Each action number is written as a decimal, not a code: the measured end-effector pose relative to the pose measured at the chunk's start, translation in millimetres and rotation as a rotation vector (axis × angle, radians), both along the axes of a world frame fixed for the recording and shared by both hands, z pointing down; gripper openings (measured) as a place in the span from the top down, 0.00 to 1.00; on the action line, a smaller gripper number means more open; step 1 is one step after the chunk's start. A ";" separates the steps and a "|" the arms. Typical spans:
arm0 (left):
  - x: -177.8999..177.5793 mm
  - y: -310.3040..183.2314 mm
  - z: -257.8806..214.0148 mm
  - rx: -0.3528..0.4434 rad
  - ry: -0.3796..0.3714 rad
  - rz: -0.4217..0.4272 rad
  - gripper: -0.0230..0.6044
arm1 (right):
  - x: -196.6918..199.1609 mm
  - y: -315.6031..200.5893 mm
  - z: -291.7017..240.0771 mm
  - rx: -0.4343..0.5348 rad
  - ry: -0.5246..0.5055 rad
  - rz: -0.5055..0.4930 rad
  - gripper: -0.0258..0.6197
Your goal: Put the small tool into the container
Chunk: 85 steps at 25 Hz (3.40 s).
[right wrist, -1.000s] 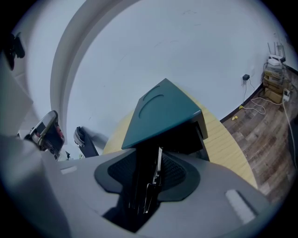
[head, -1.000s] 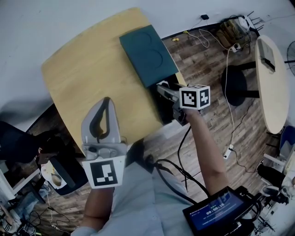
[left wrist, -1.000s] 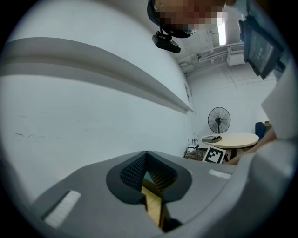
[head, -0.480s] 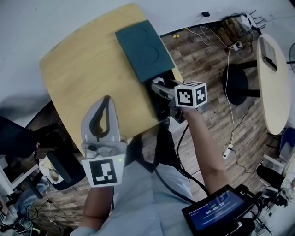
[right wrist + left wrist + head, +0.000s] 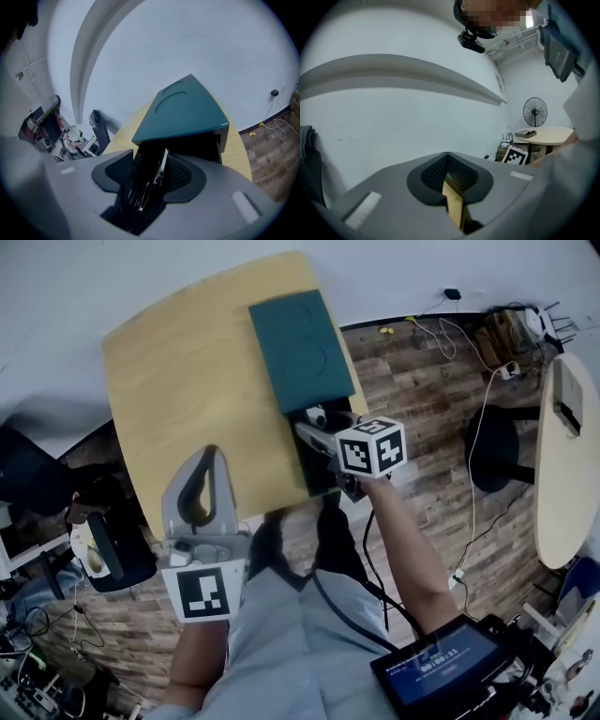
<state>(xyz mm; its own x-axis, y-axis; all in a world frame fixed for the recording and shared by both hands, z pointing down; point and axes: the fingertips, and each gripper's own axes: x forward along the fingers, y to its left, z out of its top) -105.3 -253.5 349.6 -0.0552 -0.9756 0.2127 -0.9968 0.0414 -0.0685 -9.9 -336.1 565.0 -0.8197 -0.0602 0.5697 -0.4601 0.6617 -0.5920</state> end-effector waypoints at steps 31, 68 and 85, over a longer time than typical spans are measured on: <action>23.9 0.5 -1.6 0.003 0.002 -0.024 0.95 | 11.8 36.4 -4.0 -0.080 0.059 -0.111 0.51; 41.3 -13.8 -32.9 0.067 0.009 -0.001 0.95 | 52.4 17.7 -71.4 0.041 0.026 0.043 0.49; 115.5 -30.3 -173.6 0.419 -0.049 0.026 0.95 | 102.6 1.9 -339.7 0.801 -0.294 0.278 0.94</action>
